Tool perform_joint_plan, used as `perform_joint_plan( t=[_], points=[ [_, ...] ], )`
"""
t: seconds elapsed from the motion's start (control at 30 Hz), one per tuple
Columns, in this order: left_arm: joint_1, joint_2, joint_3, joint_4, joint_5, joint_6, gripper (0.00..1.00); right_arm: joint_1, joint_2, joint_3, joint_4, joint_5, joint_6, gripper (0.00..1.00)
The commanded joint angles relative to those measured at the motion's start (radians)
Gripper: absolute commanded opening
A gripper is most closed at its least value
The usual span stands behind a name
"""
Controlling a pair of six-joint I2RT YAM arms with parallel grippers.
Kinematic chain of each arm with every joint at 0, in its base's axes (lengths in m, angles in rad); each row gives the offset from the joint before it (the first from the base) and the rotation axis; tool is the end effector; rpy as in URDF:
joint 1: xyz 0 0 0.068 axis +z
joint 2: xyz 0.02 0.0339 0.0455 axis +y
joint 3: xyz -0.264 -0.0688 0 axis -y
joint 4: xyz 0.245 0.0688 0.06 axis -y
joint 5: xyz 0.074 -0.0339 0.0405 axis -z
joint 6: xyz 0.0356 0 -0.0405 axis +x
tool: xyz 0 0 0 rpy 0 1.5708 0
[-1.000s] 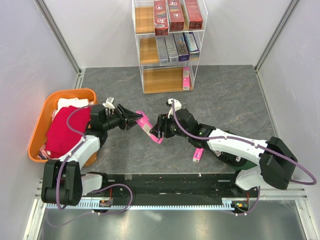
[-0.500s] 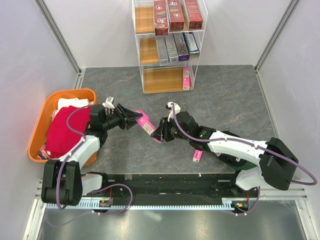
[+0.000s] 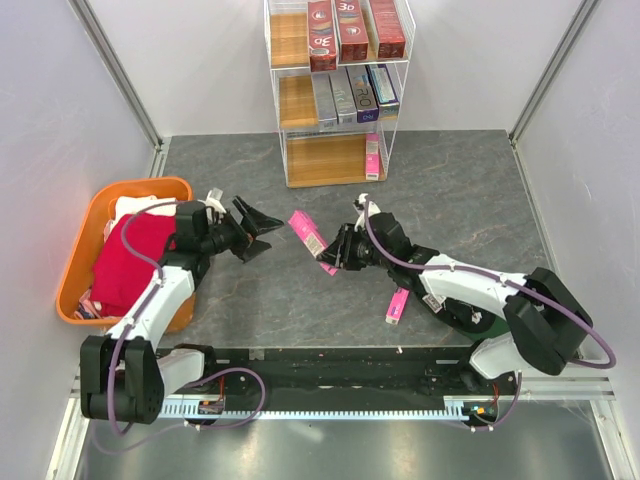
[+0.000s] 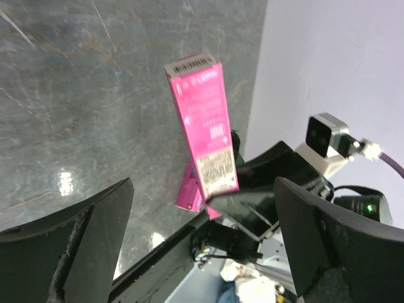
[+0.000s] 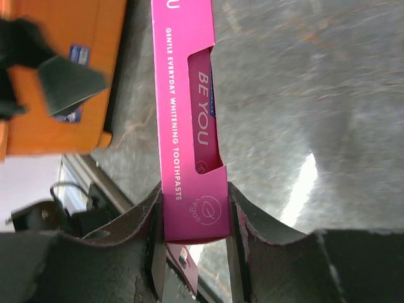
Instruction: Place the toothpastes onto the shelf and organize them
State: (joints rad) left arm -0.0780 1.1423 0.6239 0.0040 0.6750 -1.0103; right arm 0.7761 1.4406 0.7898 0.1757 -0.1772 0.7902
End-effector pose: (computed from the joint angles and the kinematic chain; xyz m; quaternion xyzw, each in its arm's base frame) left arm 0.2390 -0.0410 0.2343 -0.2172 0.8030 -0.4909 0.2588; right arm 0.2197 0.2244 0.2247 -0.0401 0.8506 0.4196 0.3144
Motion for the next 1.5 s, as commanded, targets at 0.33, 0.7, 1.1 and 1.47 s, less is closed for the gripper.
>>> perform_joint_plan(
  t=[0.33,0.7,1.1,1.47],
  points=[
    [0.006,-0.064,0.189,-0.415,-0.281,0.345,1.0,-0.276,0.167,0.044,0.277,-0.176,0.107,0.16],
    [0.006,-0.058,0.178,-0.415,-0.272,0.358,1.0,-0.412,0.461,0.253,0.45,-0.189,0.251,0.15],
    [0.006,-0.049,0.171,-0.407,-0.269,0.361,1.0,-0.475,0.739,0.456,0.536,-0.11,0.395,0.15],
    [0.004,-0.035,0.155,-0.391,-0.252,0.357,0.99,-0.521,0.865,0.565,0.498,-0.064,0.461,0.17]
  ],
)
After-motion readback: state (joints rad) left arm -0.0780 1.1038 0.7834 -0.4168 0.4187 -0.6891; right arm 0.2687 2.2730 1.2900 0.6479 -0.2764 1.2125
